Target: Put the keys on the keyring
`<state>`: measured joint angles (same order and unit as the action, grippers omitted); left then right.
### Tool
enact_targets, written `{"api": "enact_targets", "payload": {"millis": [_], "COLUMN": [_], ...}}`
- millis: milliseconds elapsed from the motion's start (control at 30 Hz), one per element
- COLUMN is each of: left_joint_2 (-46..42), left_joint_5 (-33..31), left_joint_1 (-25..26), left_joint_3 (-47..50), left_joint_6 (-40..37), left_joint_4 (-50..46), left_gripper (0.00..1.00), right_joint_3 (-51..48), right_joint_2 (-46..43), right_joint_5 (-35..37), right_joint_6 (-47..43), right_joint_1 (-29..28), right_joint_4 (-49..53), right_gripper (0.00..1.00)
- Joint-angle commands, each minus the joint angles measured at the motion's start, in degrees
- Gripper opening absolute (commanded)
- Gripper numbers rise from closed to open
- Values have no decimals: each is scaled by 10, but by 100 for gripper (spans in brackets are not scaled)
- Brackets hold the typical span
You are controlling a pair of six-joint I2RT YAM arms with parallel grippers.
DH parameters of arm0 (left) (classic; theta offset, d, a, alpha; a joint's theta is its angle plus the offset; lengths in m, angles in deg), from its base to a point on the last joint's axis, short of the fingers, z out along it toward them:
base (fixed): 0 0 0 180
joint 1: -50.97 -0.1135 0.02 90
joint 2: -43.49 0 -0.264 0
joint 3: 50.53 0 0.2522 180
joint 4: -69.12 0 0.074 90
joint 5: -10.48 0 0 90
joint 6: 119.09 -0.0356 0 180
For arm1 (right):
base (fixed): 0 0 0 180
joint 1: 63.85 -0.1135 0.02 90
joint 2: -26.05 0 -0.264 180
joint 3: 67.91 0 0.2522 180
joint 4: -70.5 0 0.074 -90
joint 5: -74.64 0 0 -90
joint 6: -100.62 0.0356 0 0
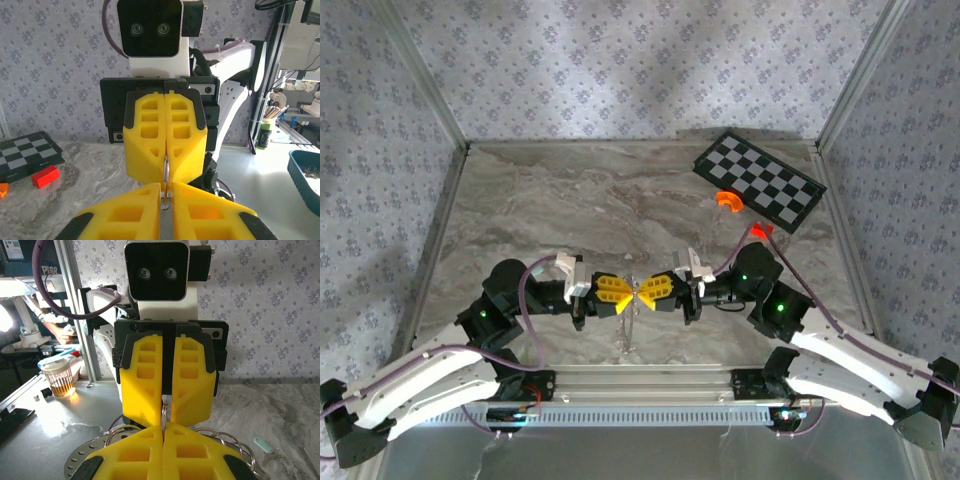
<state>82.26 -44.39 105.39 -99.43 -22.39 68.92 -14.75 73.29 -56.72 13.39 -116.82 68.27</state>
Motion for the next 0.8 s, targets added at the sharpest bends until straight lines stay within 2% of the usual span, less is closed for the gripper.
{"api": "enact_targets", "payload": {"millis": [0, 167, 567, 667, 767], "left_joint_2": [5, 5, -14, -14, -13], "left_joint_5": [-2, -7, -46, -60, -75], "left_joint_1": [6, 7, 7, 7, 7], "left_joint_3": [-24, -25, -23, -27, -30], "left_joint_6": [-10, -12, -36, -51, -66], "left_joint_4": [21, 20, -9, -31, -52], "left_gripper": [9, 0, 0, 0, 0], "right_joint_3": [1, 2, 6, 11, 25], "right_joint_2": [-7, -10, -21, -28, -36], "right_joint_5": [-1, 1, 40, 67, 85], "right_joint_6": [-14, -19, -47, -60, -77], "right_joint_1": [-5, -5, -5, -5, -4], "right_joint_4": [-11, -1, 50, 81, 123], "right_gripper": [0, 0, 0, 5, 15]}}
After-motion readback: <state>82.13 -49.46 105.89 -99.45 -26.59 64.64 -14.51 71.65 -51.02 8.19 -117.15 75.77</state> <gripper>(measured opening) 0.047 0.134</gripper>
